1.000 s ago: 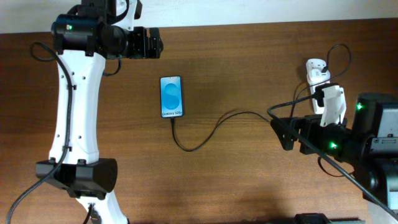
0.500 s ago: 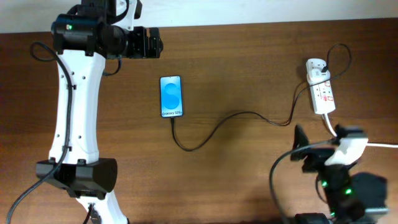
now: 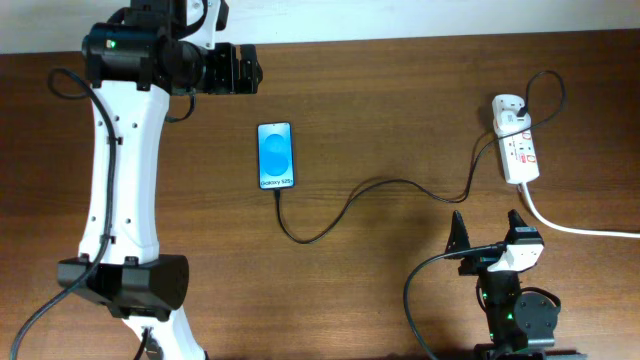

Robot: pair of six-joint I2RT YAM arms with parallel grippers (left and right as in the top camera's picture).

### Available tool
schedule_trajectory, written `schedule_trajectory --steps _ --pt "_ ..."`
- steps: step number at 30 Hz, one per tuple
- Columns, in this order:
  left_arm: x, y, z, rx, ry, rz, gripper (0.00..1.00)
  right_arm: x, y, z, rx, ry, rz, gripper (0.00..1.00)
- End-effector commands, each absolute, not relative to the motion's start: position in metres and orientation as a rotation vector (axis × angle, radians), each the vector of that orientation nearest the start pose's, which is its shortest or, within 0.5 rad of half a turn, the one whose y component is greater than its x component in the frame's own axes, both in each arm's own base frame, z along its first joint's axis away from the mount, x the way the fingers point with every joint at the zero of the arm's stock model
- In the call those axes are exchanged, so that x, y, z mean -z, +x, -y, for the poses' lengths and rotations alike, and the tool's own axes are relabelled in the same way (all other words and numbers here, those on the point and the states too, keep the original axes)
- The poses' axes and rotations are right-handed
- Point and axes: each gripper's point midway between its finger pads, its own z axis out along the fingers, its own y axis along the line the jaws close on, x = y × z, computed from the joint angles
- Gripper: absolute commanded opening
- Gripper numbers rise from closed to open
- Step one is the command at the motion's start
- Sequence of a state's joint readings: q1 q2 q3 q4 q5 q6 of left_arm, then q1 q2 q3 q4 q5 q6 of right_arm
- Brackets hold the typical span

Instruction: Plug charger to phone and switch on socket

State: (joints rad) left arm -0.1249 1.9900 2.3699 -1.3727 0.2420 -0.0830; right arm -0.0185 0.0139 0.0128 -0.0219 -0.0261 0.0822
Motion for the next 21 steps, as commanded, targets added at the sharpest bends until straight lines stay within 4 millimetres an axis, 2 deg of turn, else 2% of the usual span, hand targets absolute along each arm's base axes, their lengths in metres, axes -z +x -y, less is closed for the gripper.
schedule_trajectory --steps 1,3,21 --pt "-0.3128 0.4530 0.0975 0.382 0.155 -2.527 0.99 -0.1640 0.2465 -0.0003 -0.073 0.063 -1.614 0.98" --pt "-0.3128 0.4530 0.0975 0.382 0.155 -2.527 0.99 -0.1563 0.2460 -0.0003 -0.072 0.066 -1.646 0.98" --pt "-0.3126 0.4530 0.0971 0.382 0.154 -2.528 0.99 -0.1564 0.2461 -0.0002 -0.072 0.065 -1.645 0.98"
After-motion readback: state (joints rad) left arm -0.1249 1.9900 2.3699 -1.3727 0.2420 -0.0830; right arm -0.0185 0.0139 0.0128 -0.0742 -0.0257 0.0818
